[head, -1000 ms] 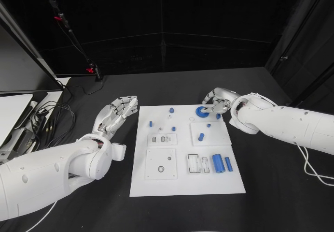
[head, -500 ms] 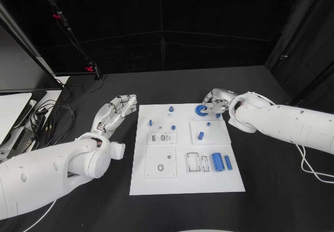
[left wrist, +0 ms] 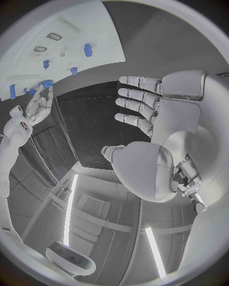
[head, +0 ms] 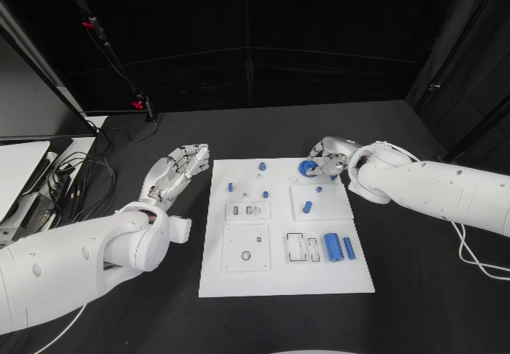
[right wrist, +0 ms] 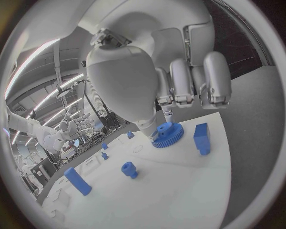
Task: Assemble the parts on the task board
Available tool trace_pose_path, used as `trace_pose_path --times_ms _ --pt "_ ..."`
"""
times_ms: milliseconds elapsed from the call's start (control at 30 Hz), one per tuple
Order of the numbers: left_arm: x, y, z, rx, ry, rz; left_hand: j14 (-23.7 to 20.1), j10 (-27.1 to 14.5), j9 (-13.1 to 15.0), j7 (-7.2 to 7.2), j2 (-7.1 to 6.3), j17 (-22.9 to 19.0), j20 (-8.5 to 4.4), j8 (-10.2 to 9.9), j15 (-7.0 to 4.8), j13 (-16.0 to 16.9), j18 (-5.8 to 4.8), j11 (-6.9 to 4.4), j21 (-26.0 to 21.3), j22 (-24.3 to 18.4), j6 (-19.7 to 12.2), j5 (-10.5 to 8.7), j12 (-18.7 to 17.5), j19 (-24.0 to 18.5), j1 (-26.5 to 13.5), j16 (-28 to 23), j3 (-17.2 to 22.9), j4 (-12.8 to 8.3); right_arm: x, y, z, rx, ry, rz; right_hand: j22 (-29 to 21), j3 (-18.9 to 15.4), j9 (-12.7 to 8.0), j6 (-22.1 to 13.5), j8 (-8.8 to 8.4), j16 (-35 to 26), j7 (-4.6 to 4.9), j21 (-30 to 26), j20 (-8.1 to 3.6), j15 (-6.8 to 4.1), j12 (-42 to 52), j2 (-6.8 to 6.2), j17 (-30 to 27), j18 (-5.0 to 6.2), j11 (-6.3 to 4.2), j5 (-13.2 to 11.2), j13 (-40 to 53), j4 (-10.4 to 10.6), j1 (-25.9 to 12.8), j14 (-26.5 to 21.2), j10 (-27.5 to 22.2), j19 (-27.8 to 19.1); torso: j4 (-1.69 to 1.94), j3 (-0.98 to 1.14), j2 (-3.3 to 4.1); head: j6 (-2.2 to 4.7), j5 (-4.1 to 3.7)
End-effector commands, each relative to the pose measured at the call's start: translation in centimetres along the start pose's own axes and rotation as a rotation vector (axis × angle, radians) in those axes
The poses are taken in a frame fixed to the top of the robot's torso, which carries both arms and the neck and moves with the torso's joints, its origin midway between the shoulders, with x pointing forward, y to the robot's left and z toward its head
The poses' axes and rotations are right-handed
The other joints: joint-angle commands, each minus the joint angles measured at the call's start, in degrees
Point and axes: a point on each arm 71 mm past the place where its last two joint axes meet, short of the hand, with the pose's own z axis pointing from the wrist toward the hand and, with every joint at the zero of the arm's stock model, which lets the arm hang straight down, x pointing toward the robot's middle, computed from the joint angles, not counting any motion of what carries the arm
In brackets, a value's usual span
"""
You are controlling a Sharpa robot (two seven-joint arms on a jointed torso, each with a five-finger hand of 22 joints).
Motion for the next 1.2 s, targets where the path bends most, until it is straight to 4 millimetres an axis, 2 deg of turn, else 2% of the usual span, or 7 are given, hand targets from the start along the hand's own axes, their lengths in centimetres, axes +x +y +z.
trace_pose_path --times_ms 33,300,433,500,800,1067,1200 --pt "0.0 -2.0 -0.2 0.27 0.009 -0.002 0.4 0.3 -0.1 9.0 0.49 0.1 0.05 -0.4 -0.03 0.0 0.37 -0.12 0.3 0.0 -0.4 0.38 0.3 -0.4 0.0 0.3 0.1 -0.1 0.1 0.0 0.0 0.009 0.012 -0.013 15.1 0.4 -0.1 -0.5 0.27 0.1 -0.02 0.2 -0.33 -0.28 0.1 -0.43 15.1 -0.41 -0.41 0.2 14.9 0.1 0.0 6.1 6.1 6.1 -0.04 0.02 -0.02 0.03 0.0" --pt "0.1 -2.0 -0.2 0.27 0.01 -0.003 0.4 0.3 -0.1 9.0 0.49 0.1 0.05 -0.4 -0.03 0.0 0.37 -0.12 0.3 0.0 -0.4 0.38 0.3 -0.4 0.0 0.3 0.1 -0.1 0.2 -0.1 0.0 0.033 0.022 -0.016 15.1 0.9 0.0 0.0 0.71 0.1 0.38 0.2 -0.3 -0.13 0.1 -0.11 15.1 -0.41 -0.13 0.4 14.9 0.2 -0.4 6.1 6.1 6.1 0.03 0.02 -0.01 0.0 -0.18" --pt "0.1 -2.0 -0.2 0.27 0.01 -0.003 0.4 0.3 -0.1 9.0 0.58 0.1 0.05 -0.4 -0.03 0.0 0.36 -0.12 0.3 0.0 -0.5 0.46 0.4 -0.4 0.0 0.4 0.1 -0.1 0.2 0.0 0.0 0.032 0.014 -0.016 15.1 2.2 0.4 4.1 2.14 0.1 0.46 0.2 -0.09 0.1 0.1 0.9 15.1 -0.41 -0.01 0.6 14.9 0.2 -0.3 6.1 6.1 6.1 0.01 0.01 -0.01 0.01 -0.16" --pt "0.1 -2.0 -0.2 0.27 0.01 -0.003 0.4 0.3 -0.1 9.0 0.58 0.1 0.05 -0.4 -0.03 0.0 0.36 -0.12 0.3 0.0 -0.5 0.46 0.4 -0.4 0.0 0.4 0.1 -0.1 0.1 0.1 0.0 0.025 0.003 -0.018 15.1 2.9 0.5 6.9 2.51 0.1 -0.06 0.2 -0.17 -0.07 0.1 1.35 15.1 -0.41 -0.41 0.7 14.9 0.1 0.1 6.1 6.1 6.1 0.05 0.01 0.01 0.03 -0.16" --pt "0.1 -2.0 -0.2 0.269 0.011 -0.004 0.4 0.3 -0.1 9.0 0.58 0.1 0.05 -0.4 -0.03 0.0 0.36 -0.12 0.3 0.0 -0.5 0.46 0.4 -0.4 0.0 0.4 0.1 -0.1 0.1 0.5 -0.1 0.007 -0.023 -0.016 15.1 4.5 -0.1 11.6 1.28 0.1 -1.52 0.2 -1.05 -1.09 0.1 1.66 15.1 -0.41 -1.72 1.0 14.9 -0.4 0.7 6.1 6.1 6.1 -0.01 0.0 -0.01 -0.19 0.01" --pt "0.1 -2.0 -0.2 0.268 0.011 -0.005 0.4 0.3 -0.1 9.0 0.58 0.1 0.05 -0.4 -0.03 0.0 0.36 -0.12 0.3 0.0 -0.5 0.46 0.4 -0.4 0.0 0.4 0.1 -0.1 -0.3 1.2 -0.2 -0.045 -0.101 0.007 15.1 5.4 -0.6 12.1 -0.12 0.1 -1.55 0.2 -1.36 -1.34 0.1 1.7 15.1 -0.41 -1.82 1.5 14.9 -0.7 1.0 6.1 6.1 6.1 0.07 0.05 0.0 -0.22 0.07" --pt "0.0 -2.0 -0.3 0.268 0.011 -0.005 0.4 0.3 -0.1 9.0 0.66 0.1 0.05 -0.4 -0.03 0.0 0.35 -0.13 0.3 0.0 -0.5 0.52 0.4 -0.4 0.1 0.4 0.0 -0.1 -0.6 1.7 -0.4 -0.073 -0.143 0.028 15.1 6.2 -1.1 12.4 -1.25 0.1 -1.42 0.2 -1.45 -1.37 0.1 1.73 15.1 -0.41 -1.74 2.6 14.9 -1.1 1.3 6.1 6.1 6.1 -0.02 0.03 0.01 -0.23 0.41"
